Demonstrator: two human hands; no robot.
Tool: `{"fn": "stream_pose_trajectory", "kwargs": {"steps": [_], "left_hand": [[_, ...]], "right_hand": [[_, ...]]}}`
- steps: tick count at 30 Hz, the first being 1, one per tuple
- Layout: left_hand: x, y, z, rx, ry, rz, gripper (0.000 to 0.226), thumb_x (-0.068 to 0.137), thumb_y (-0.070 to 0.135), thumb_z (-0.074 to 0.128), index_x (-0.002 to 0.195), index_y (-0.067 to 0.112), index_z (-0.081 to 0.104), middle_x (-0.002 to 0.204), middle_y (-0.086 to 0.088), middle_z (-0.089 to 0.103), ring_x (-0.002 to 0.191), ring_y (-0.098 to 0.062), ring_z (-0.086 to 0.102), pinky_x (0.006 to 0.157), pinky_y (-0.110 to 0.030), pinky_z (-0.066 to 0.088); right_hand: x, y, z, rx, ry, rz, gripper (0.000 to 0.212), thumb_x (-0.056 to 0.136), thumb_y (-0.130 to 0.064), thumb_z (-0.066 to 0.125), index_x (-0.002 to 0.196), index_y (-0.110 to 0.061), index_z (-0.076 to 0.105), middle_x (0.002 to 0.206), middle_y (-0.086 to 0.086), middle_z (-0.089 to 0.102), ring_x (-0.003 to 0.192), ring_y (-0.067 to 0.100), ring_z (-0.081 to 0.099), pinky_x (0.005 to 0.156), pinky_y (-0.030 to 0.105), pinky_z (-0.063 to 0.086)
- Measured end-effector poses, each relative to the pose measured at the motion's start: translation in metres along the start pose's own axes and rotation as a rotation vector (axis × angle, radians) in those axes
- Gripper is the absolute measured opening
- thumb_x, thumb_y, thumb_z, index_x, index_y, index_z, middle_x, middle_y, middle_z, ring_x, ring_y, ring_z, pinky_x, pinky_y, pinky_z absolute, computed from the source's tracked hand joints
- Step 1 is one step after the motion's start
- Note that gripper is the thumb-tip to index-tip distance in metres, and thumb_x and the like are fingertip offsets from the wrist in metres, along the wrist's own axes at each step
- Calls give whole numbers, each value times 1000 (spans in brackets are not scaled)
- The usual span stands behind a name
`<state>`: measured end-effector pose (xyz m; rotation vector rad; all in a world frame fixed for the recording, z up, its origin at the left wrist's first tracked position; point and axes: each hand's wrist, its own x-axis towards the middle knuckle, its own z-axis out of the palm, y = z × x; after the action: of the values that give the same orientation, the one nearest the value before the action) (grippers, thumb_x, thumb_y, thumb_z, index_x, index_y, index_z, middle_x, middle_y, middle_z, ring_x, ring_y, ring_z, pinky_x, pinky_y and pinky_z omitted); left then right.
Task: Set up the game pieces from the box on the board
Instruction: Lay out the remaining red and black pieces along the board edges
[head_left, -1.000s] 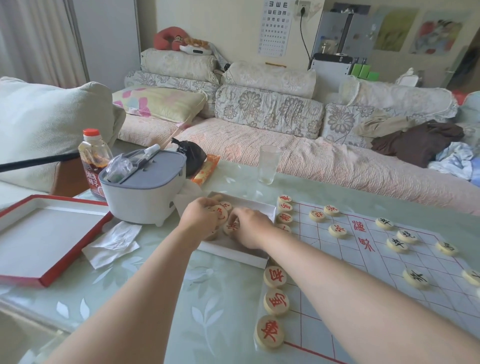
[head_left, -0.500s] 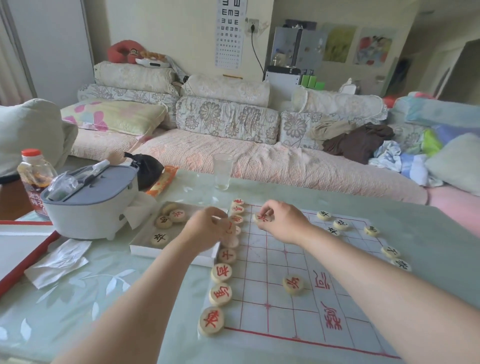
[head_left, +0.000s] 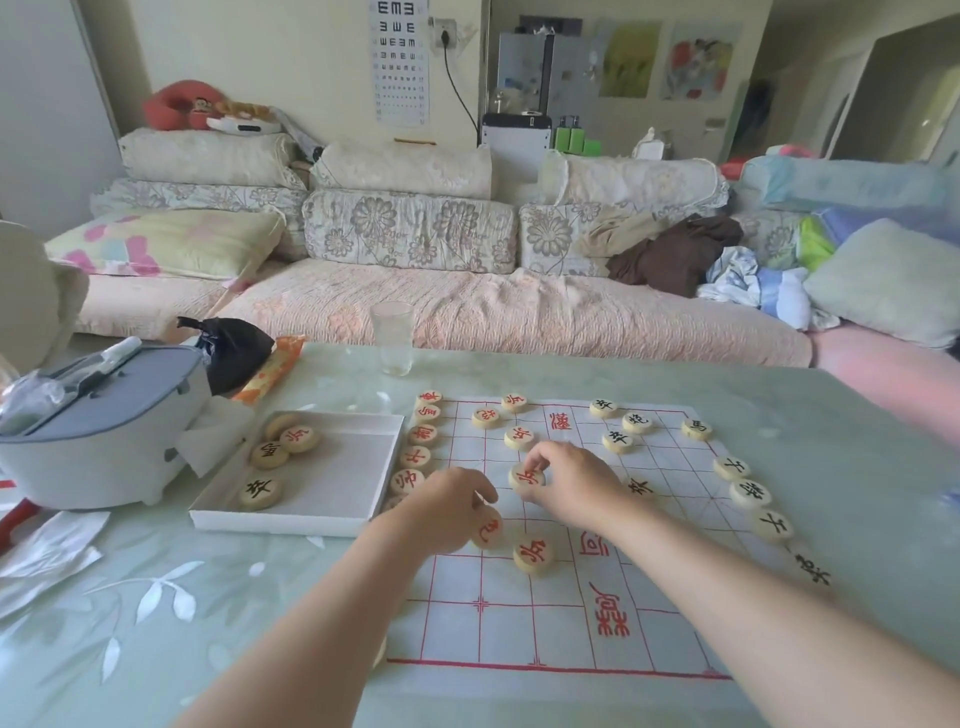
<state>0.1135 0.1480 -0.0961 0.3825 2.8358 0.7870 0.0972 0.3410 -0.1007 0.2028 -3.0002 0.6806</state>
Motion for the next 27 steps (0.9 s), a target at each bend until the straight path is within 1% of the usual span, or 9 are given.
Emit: {"fn": "stream_pose_trajectory", "kwargs": {"steps": [3, 5, 9, 12, 15, 18, 20, 23, 27], "left_hand": [[4, -5, 0, 22, -15, -22, 22, 96, 24, 51, 114, 28, 62, 106, 5, 65, 65, -13, 59, 52, -24, 50], [5, -7, 0, 45, -29, -30, 22, 96, 24, 51, 114, 29, 63, 106, 5, 65, 76, -18, 65, 58, -28, 54], [5, -6, -1, 78, -41, -21, 30, 97, 15, 44, 119, 29, 60, 114, 8, 64, 75, -10, 59, 51, -19, 46], [5, -4, -3, 87, -62, -37, 42, 96, 5, 34, 124, 28, 58, 117, 8, 64, 74, -8, 56, 49, -16, 41], [2, -5, -4, 45, -79, -59, 34, 94, 16, 46, 124, 29, 58, 116, 11, 63, 90, -12, 61, 64, -21, 51], [-3, -6, -1, 25, -80, -49, 37, 82, 38, 67, 117, 29, 61, 110, 10, 64, 91, -14, 64, 76, -26, 53], [-5, -4, 3, -14, -47, -60, 33, 79, 35, 70, 110, 25, 63, 102, 3, 67, 80, -17, 63, 67, -27, 52], [-5, -1, 7, -218, 32, -134, 24, 82, 25, 69, 105, 23, 65, 79, 9, 64, 59, -9, 53, 45, -16, 40], [-10, 4, 0, -450, 77, -208, 26, 77, 26, 76, 101, 20, 68, 68, 11, 68, 59, -8, 57, 51, -18, 41]], "right_hand": [[1, 5, 6, -12, 19, -11, 26, 89, -51, 61, 106, -31, 60, 114, -11, 58, 103, 13, 57, 77, 29, 40], [4, 7, 8, -19, 10, -19, 27, 88, -52, 60, 104, -31, 61, 112, -12, 60, 103, 13, 57, 77, 29, 42], [8, 7, 7, -25, -28, -30, 23, 88, -50, 60, 101, -31, 64, 116, -8, 57, 110, 14, 53, 85, 31, 44], [5, 1, 8, -49, 3, -80, 16, 92, -40, 58, 102, -29, 64, 123, -7, 52, 112, 16, 53, 83, 30, 42], [-1, -11, 8, 9, -28, -110, 14, 90, -29, 56, 101, -31, 65, 116, -10, 58, 106, 15, 56, 79, 29, 43], [-10, -26, 8, 58, -137, -121, 19, 86, -27, 56, 100, -33, 67, 104, -15, 64, 98, 11, 59, 81, 28, 47], [-16, -32, 10, 51, -173, -150, 20, 84, -38, 61, 102, -33, 65, 108, -15, 66, 102, 12, 60, 88, 30, 49], [-24, -36, 11, 61, -187, -202, 31, 80, -43, 67, 109, -34, 61, 114, -12, 64, 106, 15, 59, 91, 33, 49], [-32, -37, 4, 148, -147, -254, 38, 81, -31, 72, 117, -30, 61, 119, -11, 60, 86, 0, 52, 72, 10, 37]]}}
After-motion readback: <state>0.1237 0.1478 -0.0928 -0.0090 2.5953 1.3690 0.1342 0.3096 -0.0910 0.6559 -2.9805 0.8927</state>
